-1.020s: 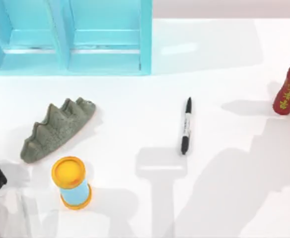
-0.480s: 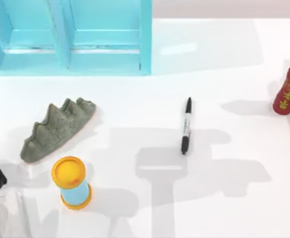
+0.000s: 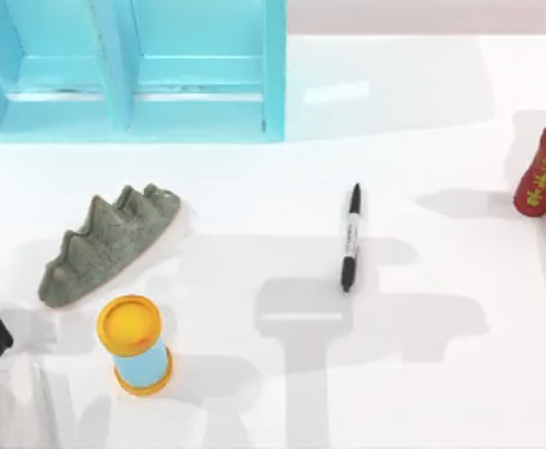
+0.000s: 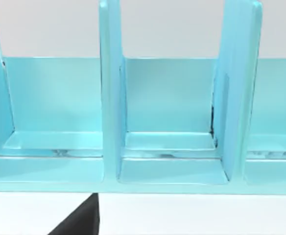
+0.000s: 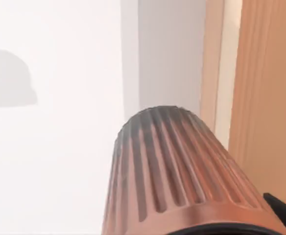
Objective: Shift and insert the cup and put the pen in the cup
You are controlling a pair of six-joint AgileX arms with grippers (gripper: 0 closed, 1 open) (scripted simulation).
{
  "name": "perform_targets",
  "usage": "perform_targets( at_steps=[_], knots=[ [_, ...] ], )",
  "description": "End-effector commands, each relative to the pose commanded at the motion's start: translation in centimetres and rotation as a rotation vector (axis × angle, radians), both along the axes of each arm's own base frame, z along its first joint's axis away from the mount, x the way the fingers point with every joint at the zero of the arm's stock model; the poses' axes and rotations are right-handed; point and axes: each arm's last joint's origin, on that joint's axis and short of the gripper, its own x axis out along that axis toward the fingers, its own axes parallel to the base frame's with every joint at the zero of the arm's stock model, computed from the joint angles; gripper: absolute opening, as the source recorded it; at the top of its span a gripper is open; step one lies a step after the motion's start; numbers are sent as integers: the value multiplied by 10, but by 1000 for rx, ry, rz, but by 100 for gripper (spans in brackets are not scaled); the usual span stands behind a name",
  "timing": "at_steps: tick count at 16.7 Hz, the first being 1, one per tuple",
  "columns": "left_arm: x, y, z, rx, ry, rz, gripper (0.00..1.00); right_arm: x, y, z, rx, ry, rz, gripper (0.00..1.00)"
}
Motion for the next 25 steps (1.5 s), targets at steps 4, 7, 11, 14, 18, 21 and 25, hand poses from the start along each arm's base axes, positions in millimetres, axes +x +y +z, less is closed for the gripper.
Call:
perform_targets(
  at_steps=[4, 7, 11, 14, 18, 21, 25],
  knots=[
    [0, 0, 0, 0, 0, 0, 100, 10, 48, -21, -19, 13, 0, 0],
    [0, 0, 0, 0, 0, 0, 100, 12, 85, -40, -35, 24, 1, 0],
    [0, 0, 0, 0, 0, 0, 100, 2, 146, -62, -59, 14, 7, 0],
    [0, 0, 0, 0, 0, 0, 100, -5, 173, -75, -71, -1, 7, 0],
    [0, 0, 0, 0, 0, 0, 100, -5, 175, -77, -73, -2, 7, 0],
    [0, 0, 0, 0, 0, 0, 100, -4, 173, -80, -69, 1, -5, 0],
    [0, 0, 0, 0, 0, 0, 100, -4, 176, -107, -73, 3, 0, 0]
  ],
)
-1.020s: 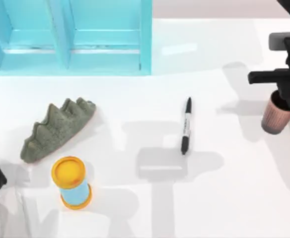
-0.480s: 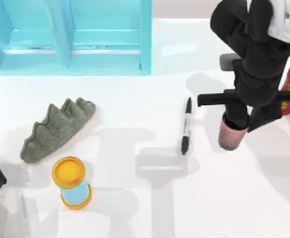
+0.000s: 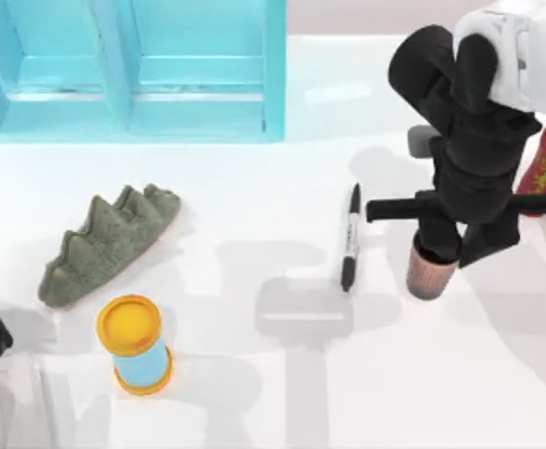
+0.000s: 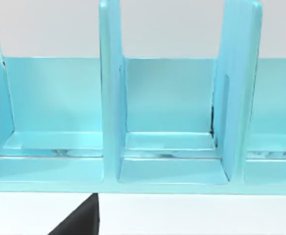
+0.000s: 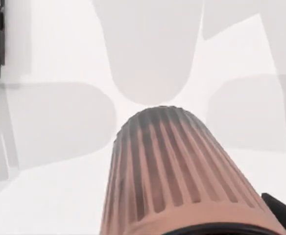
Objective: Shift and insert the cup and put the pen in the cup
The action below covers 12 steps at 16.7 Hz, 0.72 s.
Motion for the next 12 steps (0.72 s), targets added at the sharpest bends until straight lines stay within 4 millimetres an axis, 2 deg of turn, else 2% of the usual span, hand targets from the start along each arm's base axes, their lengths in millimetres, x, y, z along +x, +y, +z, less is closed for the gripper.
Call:
perform_targets(
  at_steps=[3, 7, 12],
  knots=[
    [0, 0, 0, 0, 0, 0, 100, -1, 2, -14, 1, -5, 7, 0],
    [0, 0, 0, 0, 0, 0, 100, -1, 2, -14, 0, -5, 7, 0],
    [0, 0, 0, 0, 0, 0, 100, -1, 2, -14, 0, -5, 7, 38]
  ],
)
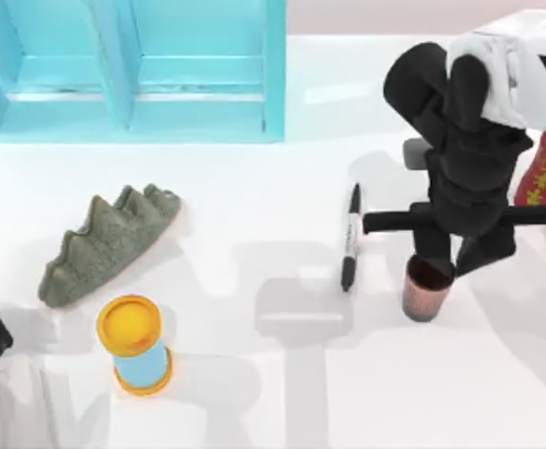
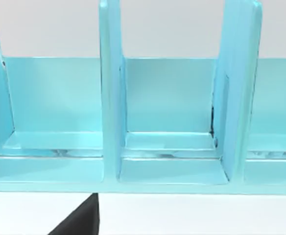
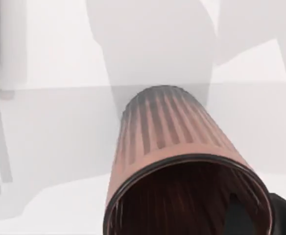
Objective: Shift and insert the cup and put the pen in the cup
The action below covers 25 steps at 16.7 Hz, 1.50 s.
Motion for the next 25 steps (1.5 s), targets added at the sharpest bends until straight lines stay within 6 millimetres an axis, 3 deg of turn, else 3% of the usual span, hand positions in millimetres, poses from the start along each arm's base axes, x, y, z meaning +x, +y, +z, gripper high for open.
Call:
perform_targets(
  at_steps=[8, 19, 22, 25],
  knots=[
    [0, 0, 0, 0, 0, 0, 100, 0, 0, 0, 0, 0, 0, 98],
    [0, 0, 0, 0, 0, 0, 100, 2, 0, 2, -1, 5, -5, 100],
    [0, 0, 0, 0, 0, 0, 100, 8, 2, 22, -6, 19, -16, 100],
    [0, 0, 0, 0, 0, 0, 100, 13, 5, 65, -9, 20, -15, 100]
  ],
)
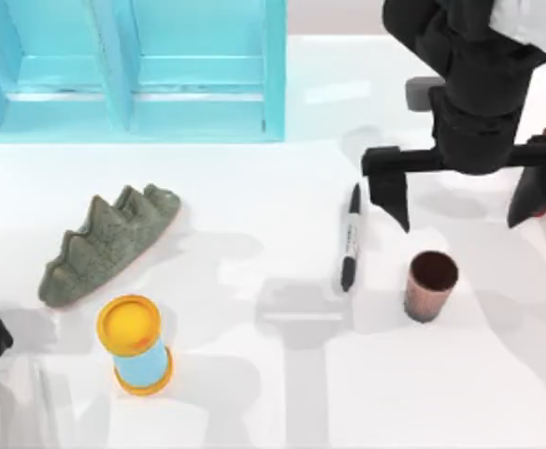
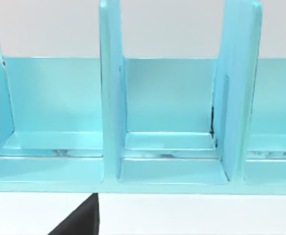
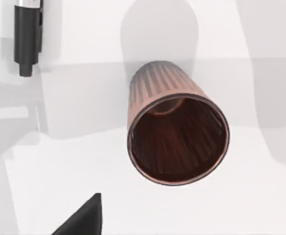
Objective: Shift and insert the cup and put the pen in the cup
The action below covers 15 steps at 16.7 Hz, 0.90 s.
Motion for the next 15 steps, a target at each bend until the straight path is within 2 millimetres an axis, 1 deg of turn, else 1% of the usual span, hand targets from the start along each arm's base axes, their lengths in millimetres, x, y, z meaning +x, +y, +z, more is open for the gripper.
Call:
perform_targets(
  at_steps=[3, 4, 6, 8, 12, 15],
  knots=[
    [0, 0, 0, 0, 0, 0, 100, -4, -1, 48, 2, -10, 9, 100],
    [0, 0, 0, 0, 0, 0, 100, -6, -2, 61, 3, -14, 11, 100],
    [0, 0, 0, 0, 0, 0, 100, -11, -5, 78, 6, -18, 13, 100],
    [0, 0, 0, 0, 0, 0, 100, -13, -6, 85, 9, -20, 13, 100],
    [0, 0, 0, 0, 0, 0, 100, -13, -5, 83, 8, -19, 15, 100],
    [0, 0, 0, 0, 0, 0, 100, -1, 5, 76, -4, -8, -10, 100]
  ],
)
